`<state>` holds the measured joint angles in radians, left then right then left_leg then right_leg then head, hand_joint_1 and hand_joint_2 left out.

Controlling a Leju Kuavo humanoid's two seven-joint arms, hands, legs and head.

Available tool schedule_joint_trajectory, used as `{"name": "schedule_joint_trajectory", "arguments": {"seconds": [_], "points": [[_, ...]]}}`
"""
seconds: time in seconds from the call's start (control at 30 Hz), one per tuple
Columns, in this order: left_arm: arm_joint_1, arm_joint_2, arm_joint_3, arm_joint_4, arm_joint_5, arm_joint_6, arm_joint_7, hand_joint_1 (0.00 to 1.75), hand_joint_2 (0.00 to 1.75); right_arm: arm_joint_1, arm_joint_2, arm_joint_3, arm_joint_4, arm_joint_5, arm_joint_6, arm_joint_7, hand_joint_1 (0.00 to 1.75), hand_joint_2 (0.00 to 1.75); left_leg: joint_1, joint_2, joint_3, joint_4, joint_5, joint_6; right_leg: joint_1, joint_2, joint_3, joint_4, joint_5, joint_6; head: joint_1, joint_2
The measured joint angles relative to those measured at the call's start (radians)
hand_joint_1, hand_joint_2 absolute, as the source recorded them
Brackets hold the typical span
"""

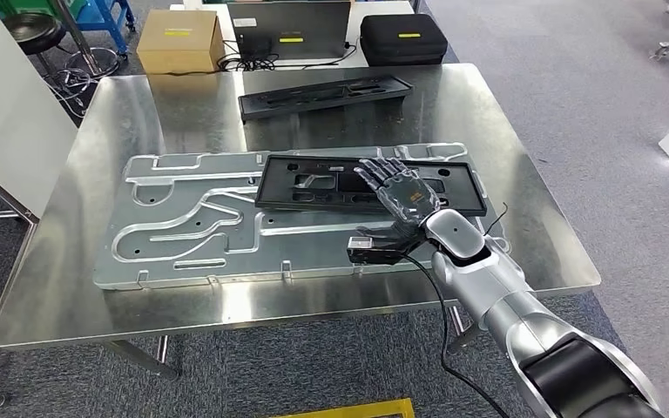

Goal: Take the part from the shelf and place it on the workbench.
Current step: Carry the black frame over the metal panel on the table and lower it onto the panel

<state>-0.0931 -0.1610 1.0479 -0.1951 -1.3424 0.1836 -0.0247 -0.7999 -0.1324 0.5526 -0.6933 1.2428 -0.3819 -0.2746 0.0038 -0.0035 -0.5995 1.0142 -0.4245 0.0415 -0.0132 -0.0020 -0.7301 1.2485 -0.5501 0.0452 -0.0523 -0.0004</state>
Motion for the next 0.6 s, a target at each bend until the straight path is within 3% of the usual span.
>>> {"name": "schedule_joint_trajectory", "arguments": {"seconds": [0.03, 0.07, 0.1, 0.17, 0.23, 0.3, 0.37, 0.43, 0.5, 0.53, 0.57, 0.6], "points": [[0.001, 0.0, 0.0, 0.0, 0.0, -0.001, 0.0, 0.0, 0.0, -0.001, 0.0, 0.001, 0.001, 0.0, 0.001, 0.002, 0.0, 0.0, -0.001, 0.0, -0.009, 0.001, 0.006, 0.0, 0.0, 0.0, -0.007, 0.043, -0.017, 0.001, 0.0, 0.0], [0.001, 0.0, 0.0, 0.0, 0.001, -0.002, 0.0, 0.0, 0.0, -0.002, 0.0, 0.002, 0.003, 0.001, 0.002, 0.002, 0.0, 0.0, -0.003, 0.0, -0.016, 0.002, 0.011, 0.0, 0.0, 0.0, 0.004, 0.05, -0.015, 0.0, 0.0, 0.0], [0.001, 0.0, 0.0, 0.0, 0.001, -0.003, 0.0, 0.0, 0.0, -0.003, 0.0, 0.002, 0.004, 0.002, 0.002, 0.003, 0.0, 0.0, -0.004, 0.0, -0.023, 0.003, 0.016, -0.001, 0.001, 0.0, 0.036, 0.014, 0.004, -0.004, 0.0, 0.0], [0.001, -0.001, 0.0, 0.0, 0.002, -0.004, 0.0, 0.0, 0.0, -0.009, 0.0, 0.003, 0.005, 0.005, 0.002, 0.007, 0.0, 0.0, -0.006, 0.0, -0.032, 0.004, 0.025, -0.005, 0.006, 0.001, 0.132, -0.128, 0.049, -0.019, 0.0, 0.0], [0.0, -0.003, 0.0, 0.0, 0.002, -0.004, -0.002, 0.0, 0.0, -0.018, -0.005, 0.002, 0.003, 0.007, 0.0, 0.017, 0.0, 0.0, -0.006, 0.0, -0.038, 0.002, 0.036, -0.014, 0.015, 0.002, 0.191, -0.23, 0.067, -0.032, 0.0, 0.0], [0.001, -0.004, 0.0, 0.0, 0.002, -0.005, -0.006, 0.0, 0.0, -0.023, -0.02, -0.001, -0.004, 0.006, 0.0, 0.026, 0.0, 0.0, -0.004, -0.001, -0.041, -0.004, 0.051, -0.026, 0.02, 0.001, 0.193, -0.251, 0.076, -0.039, 0.0, 0.0], [0.003, -0.004, 0.0, 0.0, 0.001, -0.007, -0.008, 0.0, 0.0, -0.018, -0.044, -0.012, -0.027, -0.006, -0.004, 0.035, 0.0, 0.0, -0.004, -0.002, -0.047, 0.002, 0.039, -0.037, 0.014, -0.003, 0.189, -0.264, 0.094, -0.048, 0.0, 0.0], [0.006, -0.004, 0.0, 0.0, 0.0, -0.008, -0.009, 0.0, 0.0, -0.001, -0.081, -0.043, -0.077, -0.036, -0.015, 0.038, 0.0, 0.0, -0.003, -0.002, -0.071, 0.073, -0.034, -0.047, 0.007, -0.009, 0.178, -0.274, 0.114, -0.057, 0.0, 0.0], [0.007, -0.004, 0.001, 0.0, 0.0, -0.01, -0.009, 0.0, 0.0, 0.028, -0.129, -0.089, -0.139, -0.074, -0.023, 0.032, 0.0, 0.0, 0.002, -0.002, -0.104, 0.205, -0.123, -0.056, 0.008, -0.014, 0.157, -0.271, 0.128, -0.06, 0.0, 0.0], [0.007, -0.004, 0.001, 0.0, 0.0, -0.01, -0.01, 0.0, 0.0, 0.045, -0.154, -0.114, -0.171, -0.088, -0.023, 0.029, 0.0, 0.0, 0.005, -0.001, -0.11, 0.257, -0.145, -0.059, 0.007, -0.016, 0.145, -0.268, 0.135, -0.058, 0.0, 0.0], [0.008, -0.004, 0.001, 0.0, 0.0, -0.01, -0.012, 0.0, 0.0, 0.065, -0.18, -0.142, -0.204, -0.099, -0.023, 0.026, 0.0, 0.0, 0.007, -0.001, -0.102, 0.28, -0.145, -0.062, 0.007, -0.018, 0.132, -0.263, 0.141, -0.056, 0.0, 0.0], [0.008, -0.004, 0.001, 0.0, -0.001, -0.01, -0.015, 0.0, 0.0, 0.087, -0.206, -0.172, -0.24, -0.105, -0.022, 0.025, 0.0, 0.0, 0.01, -0.001, -0.077, 0.265, -0.126, -0.064, 0.005, -0.019, 0.12, -0.257, 0.146, -0.053, 0.0, 0.0]]}}
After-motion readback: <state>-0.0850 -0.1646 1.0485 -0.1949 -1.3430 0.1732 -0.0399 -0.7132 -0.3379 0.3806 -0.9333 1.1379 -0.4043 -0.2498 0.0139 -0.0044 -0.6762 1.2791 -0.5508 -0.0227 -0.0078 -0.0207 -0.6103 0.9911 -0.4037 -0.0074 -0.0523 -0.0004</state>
